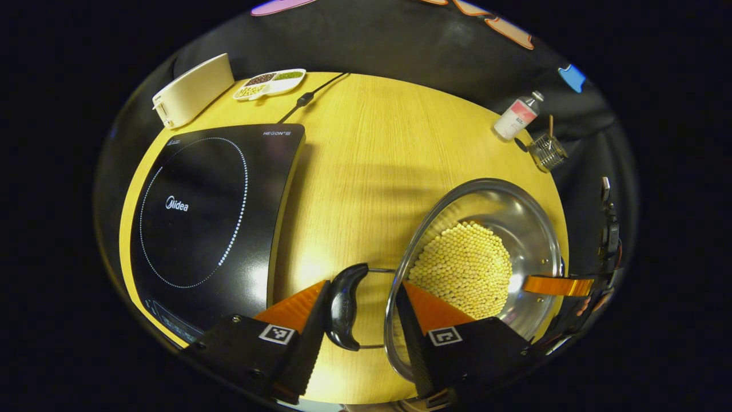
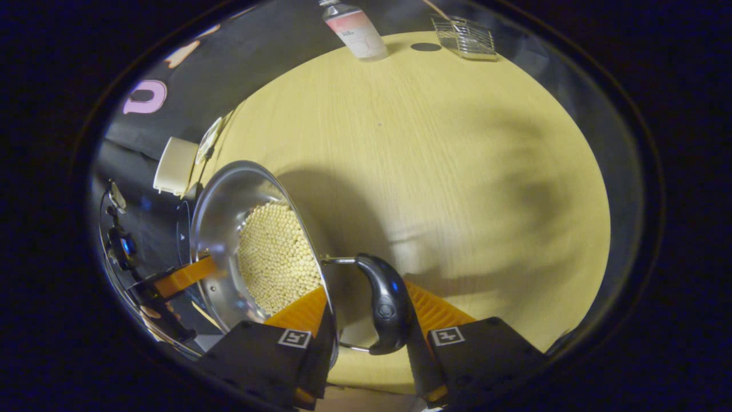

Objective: First push the handle of the pot to place it horizontally, then grasp the pot with both hands and set it on the induction cooktop.

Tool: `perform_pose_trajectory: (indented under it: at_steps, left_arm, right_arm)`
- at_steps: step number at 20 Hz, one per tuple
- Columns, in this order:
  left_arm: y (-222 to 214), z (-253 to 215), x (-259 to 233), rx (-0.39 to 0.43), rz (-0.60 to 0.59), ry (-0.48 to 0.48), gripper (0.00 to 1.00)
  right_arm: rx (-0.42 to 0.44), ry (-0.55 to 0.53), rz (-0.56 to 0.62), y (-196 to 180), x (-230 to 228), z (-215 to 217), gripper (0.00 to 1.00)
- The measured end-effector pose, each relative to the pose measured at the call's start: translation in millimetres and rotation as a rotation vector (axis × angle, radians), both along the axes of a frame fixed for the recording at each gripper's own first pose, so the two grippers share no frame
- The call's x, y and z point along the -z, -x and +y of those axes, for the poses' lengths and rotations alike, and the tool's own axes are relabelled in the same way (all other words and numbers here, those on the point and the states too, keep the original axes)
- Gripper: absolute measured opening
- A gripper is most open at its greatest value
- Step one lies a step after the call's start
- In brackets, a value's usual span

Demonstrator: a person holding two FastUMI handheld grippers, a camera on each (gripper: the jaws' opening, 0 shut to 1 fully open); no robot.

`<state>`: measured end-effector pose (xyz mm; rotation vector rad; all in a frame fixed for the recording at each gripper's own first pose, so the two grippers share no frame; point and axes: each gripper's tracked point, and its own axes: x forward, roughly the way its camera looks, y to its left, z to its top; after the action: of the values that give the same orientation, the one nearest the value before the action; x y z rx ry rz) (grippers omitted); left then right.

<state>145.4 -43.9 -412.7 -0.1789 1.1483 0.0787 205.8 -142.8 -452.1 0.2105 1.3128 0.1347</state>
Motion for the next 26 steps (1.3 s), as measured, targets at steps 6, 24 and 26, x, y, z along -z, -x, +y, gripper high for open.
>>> perform_pose_trajectory:
  at_steps: [6, 24, 26]
  left_arm:
    - [0, 1, 1, -0.013, 0.007, -0.021, 0.66]
    - [55, 0, -43, -0.003, -0.039, -0.082, 0.66]
    - [61, 10, -53, -0.01, -0.058, -0.078, 0.66]
  right_arm:
    - [-0.015, 0.035, -0.037, -1, -4, -1, 0.59]
    - [-0.038, 0.078, -0.158, 42, -55, 2, 0.59]
    - [-0.038, 0.066, -0.172, 48, -62, 13, 0.59]
